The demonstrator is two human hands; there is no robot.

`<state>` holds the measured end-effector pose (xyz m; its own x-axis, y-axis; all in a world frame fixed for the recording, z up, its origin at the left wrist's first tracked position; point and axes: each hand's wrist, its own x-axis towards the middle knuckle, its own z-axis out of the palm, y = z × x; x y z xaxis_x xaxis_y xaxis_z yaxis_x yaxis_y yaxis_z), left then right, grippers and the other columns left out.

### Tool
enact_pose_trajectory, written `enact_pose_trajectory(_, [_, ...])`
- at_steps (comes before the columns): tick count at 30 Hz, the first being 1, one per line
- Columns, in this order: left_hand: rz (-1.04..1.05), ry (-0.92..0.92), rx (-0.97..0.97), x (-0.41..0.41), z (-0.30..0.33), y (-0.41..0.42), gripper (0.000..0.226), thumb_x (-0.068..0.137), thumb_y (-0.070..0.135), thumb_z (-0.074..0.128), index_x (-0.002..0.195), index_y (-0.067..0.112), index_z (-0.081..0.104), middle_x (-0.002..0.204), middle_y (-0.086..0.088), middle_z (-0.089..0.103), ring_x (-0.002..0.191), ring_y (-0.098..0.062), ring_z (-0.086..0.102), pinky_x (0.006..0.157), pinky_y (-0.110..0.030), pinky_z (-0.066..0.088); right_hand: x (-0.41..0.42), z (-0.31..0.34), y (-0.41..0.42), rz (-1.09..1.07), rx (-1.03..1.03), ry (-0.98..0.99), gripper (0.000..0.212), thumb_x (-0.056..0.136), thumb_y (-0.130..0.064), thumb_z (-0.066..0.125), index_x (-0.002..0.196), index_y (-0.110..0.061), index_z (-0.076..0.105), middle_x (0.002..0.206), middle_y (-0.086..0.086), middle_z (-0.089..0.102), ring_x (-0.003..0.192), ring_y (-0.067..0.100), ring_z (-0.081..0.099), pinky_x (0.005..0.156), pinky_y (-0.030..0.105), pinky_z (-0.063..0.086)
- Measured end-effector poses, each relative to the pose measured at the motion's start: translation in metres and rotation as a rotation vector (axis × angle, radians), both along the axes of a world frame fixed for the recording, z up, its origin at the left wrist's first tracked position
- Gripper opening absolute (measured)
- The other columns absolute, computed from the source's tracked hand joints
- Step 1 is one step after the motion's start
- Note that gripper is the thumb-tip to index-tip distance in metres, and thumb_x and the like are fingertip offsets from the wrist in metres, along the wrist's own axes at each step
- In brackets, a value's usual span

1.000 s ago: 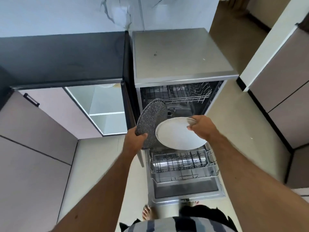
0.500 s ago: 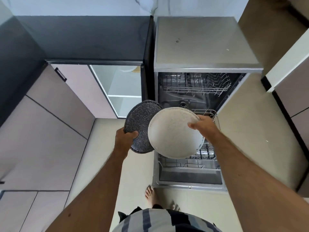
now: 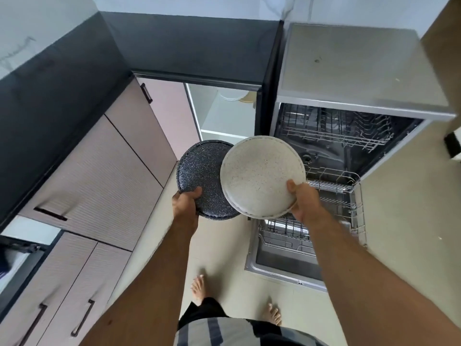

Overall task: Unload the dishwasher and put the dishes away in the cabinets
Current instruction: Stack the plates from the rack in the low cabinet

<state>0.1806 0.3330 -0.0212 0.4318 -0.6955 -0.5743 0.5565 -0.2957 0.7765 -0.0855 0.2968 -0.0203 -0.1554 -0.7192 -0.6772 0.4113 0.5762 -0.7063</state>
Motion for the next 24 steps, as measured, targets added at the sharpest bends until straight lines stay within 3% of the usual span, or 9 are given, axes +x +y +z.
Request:
enact_pose_trajectory(2, [0.011,0.034,-0.004,0.016,-0.004,-0.006,0.045,0.080,-0.011,0.062,0.124,-0.004,0.056,0.116,-0.019,0.067,0.100,-0.035,0.067,0.072,-0.039,0.057,0.018,-0.005,0.000,-0.028,0.019,-0.053,0.047,0.093,-0.007,0.061,0.138,-0.006,0.047,0.135,0.010,0.055,0.125,0.037,0.049,0.107,0.062,0.038])
enact_pose_trajectory(7, [0.063,0.093,0.011,0.064,-0.004,-0.021,0.055,0.075,-0.008,0.065,0.128,0.000,0.053,0.119,-0.018,0.067,0.102,-0.035,0.067,0.073,-0.044,0.059,0.074,-0.015,-0.010,-0.066,0.039,-0.139,0.048,0.095,-0.009,0.061,0.139,-0.006,0.045,0.134,0.011,0.055,0.121,0.036,0.052,0.106,0.062,0.039])
enact_pose_trajectory(11, [0.053,0.109,0.014,0.108,-0.007,-0.037,0.046,0.079,-0.008,0.063,0.124,-0.003,0.055,0.115,-0.018,0.068,0.099,-0.034,0.068,0.072,-0.043,0.059,0.121,-0.023,-0.025,-0.084,0.043,-0.169,0.051,0.095,-0.010,0.061,0.142,-0.006,0.042,0.137,0.013,0.054,0.124,0.037,0.051,0.105,0.060,0.042])
enact_pose_trajectory(16, [-0.009,0.099,0.018,0.164,-0.019,-0.055,0.035,0.084,-0.005,0.059,0.118,-0.003,0.062,0.113,-0.016,0.070,0.103,-0.034,0.067,0.089,-0.049,0.055,0.174,-0.030,-0.043,-0.116,0.057,-0.226,0.045,0.096,-0.006,0.058,0.139,-0.004,0.043,0.131,0.013,0.057,0.125,0.038,0.051,0.105,0.057,0.043])
enact_pose_trajectory(21, [-0.080,0.122,0.016,0.217,-0.032,-0.075,0.029,0.079,0.000,0.065,0.107,0.001,0.068,0.118,-0.018,0.068,0.097,-0.030,0.061,0.092,-0.047,0.048,0.220,-0.038,-0.059,-0.152,0.027,-0.278,0.052,0.089,0.005,0.062,0.138,-0.003,0.046,0.134,0.016,0.057,0.116,0.034,0.058,0.076,0.041,0.058])
enact_pose_trajectory(24, [-0.118,0.109,0.021,0.238,-0.034,-0.089,0.031,0.079,0.001,0.066,0.109,0.001,0.067,0.122,-0.019,0.066,0.102,-0.031,0.059,0.098,-0.049,0.044,0.239,-0.047,-0.067,-0.172,0.008,-0.323,0.062,0.082,0.009,0.063,0.140,-0.003,0.045,0.132,0.015,0.059,0.117,0.034,0.058,0.076,0.040,0.060])
